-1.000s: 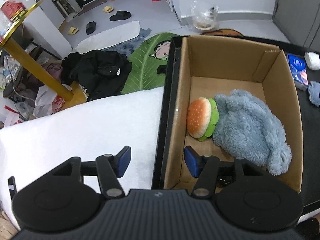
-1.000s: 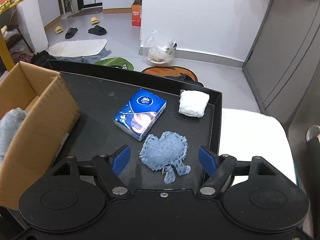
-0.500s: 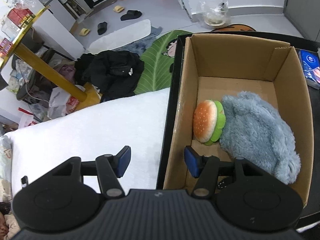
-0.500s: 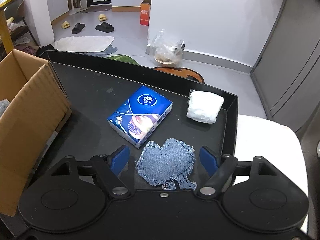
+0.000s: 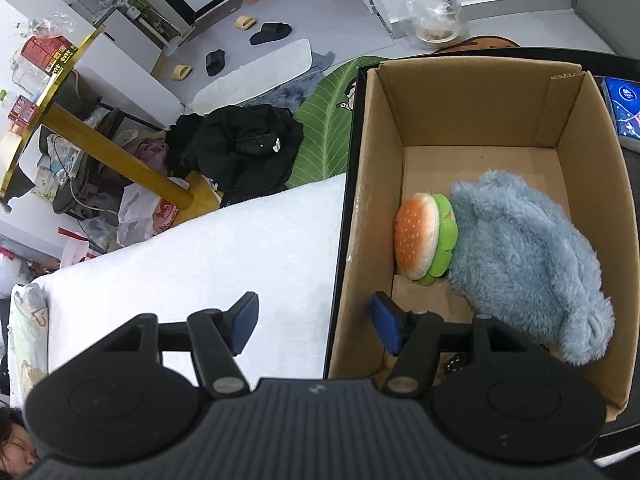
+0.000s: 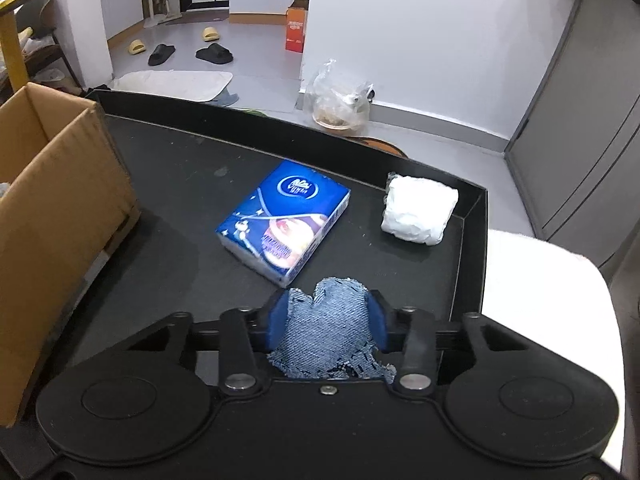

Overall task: Organize soft objects
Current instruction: 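Move the right gripper to the blue denim bunny plush and grasp it, then carry the denim bunny plush with the right gripper over the box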

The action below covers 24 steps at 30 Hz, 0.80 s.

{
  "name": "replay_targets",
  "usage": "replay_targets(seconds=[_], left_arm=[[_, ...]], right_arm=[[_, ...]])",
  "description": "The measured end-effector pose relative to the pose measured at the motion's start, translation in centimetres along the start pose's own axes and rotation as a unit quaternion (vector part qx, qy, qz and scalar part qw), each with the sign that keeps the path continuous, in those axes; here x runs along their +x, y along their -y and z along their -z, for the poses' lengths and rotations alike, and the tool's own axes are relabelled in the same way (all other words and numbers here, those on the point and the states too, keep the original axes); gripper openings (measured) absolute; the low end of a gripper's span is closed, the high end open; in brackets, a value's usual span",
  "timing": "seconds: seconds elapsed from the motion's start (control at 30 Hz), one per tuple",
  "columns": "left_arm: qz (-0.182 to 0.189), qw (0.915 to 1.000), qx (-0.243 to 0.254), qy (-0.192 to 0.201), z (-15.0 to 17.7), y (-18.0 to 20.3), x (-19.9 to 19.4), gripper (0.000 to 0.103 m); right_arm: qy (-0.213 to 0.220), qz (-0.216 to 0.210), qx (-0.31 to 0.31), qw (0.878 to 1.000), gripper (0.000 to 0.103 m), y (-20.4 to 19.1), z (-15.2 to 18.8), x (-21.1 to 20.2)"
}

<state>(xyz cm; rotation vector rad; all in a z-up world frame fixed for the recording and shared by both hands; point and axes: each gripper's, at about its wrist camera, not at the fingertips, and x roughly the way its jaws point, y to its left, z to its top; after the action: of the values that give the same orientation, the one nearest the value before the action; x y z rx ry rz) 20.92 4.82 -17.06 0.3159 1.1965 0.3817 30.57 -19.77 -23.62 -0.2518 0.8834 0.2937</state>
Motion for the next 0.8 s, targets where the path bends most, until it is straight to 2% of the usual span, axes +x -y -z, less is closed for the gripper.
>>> replay_targets(seconds=[0.33, 0.47, 0.8], left_arm=[[0.011, 0.9997, -0.018, 0.009, 0.5, -1.1, -0.4, 0.061], [0.02, 0.9993, -0.026, 0.018, 0.6, -1.3, -0.7, 0.061], [0.051, 0.9974, -0.039, 0.034, 1.2, -2.1, -0.9, 0.061]], right_arm=[[0.009, -0.009, 0.026, 1.0, 0.038, 0.4, 0.2, -2.4], [0.022, -0.028, 0.046, 0.998, 0.038, 0.6, -0.1, -3.6], [0.066, -0.065, 0.043, 0.995, 0.038, -0.6, -1.4, -6.9]])
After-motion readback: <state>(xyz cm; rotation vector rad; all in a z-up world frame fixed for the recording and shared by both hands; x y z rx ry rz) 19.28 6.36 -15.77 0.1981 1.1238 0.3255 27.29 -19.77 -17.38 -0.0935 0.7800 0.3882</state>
